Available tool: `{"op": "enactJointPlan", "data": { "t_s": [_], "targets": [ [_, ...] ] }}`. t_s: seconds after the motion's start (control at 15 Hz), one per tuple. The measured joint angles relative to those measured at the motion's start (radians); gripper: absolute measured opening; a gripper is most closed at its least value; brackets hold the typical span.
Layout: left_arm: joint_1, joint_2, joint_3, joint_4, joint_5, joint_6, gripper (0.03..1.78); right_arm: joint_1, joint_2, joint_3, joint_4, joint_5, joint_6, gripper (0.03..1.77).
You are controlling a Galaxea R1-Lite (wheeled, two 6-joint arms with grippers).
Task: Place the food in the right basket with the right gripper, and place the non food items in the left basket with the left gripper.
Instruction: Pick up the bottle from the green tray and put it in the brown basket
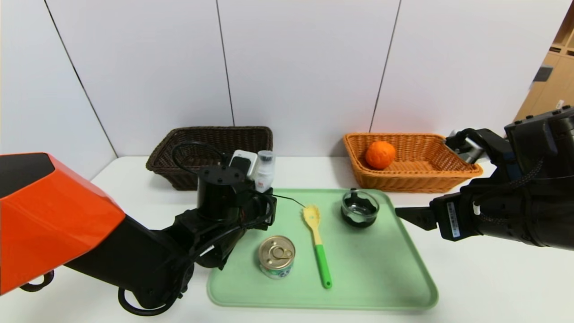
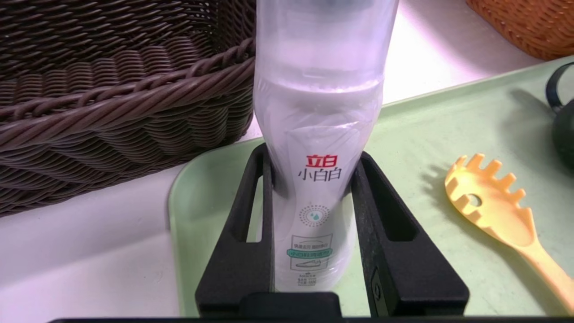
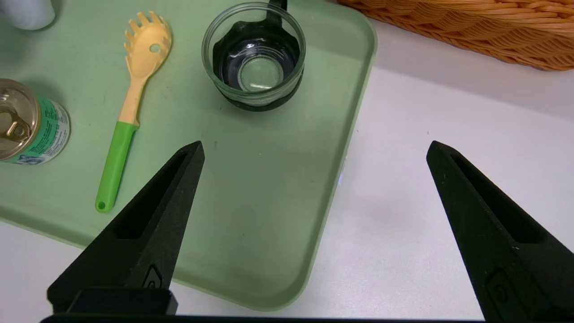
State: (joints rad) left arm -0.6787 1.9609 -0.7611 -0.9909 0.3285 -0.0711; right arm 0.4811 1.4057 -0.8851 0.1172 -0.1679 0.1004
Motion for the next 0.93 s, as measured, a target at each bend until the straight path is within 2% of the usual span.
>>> {"op": "enactJointPlan", "data": {
  "t_s": [0.33, 0.67, 0.8, 0.93],
  "targets": [
    [-0.004, -0.033, 0.018, 0.002, -0.028, 0.0, 0.53, 0.0, 0.0, 0.001, 0.0, 0.0, 0.0, 1.71],
    [-0.04, -0.141, 0.04, 0.019, -0.145, -0.01, 0.53, 0.0, 0.0, 0.003, 0.0, 0.0, 0.0, 1.71],
    [-0.049, -0.214, 0.022, 0.061, -0.176, -0.015, 0.53, 0.0, 0.0, 0.003, 0.0, 0.0, 0.0, 1.71],
    [-0.038, -0.289, -0.037, 0.145, -0.166, -0.017, 0.53, -0.004, 0.0, 0.003, 0.0, 0.001, 0.0, 1.71]
  ]
}}
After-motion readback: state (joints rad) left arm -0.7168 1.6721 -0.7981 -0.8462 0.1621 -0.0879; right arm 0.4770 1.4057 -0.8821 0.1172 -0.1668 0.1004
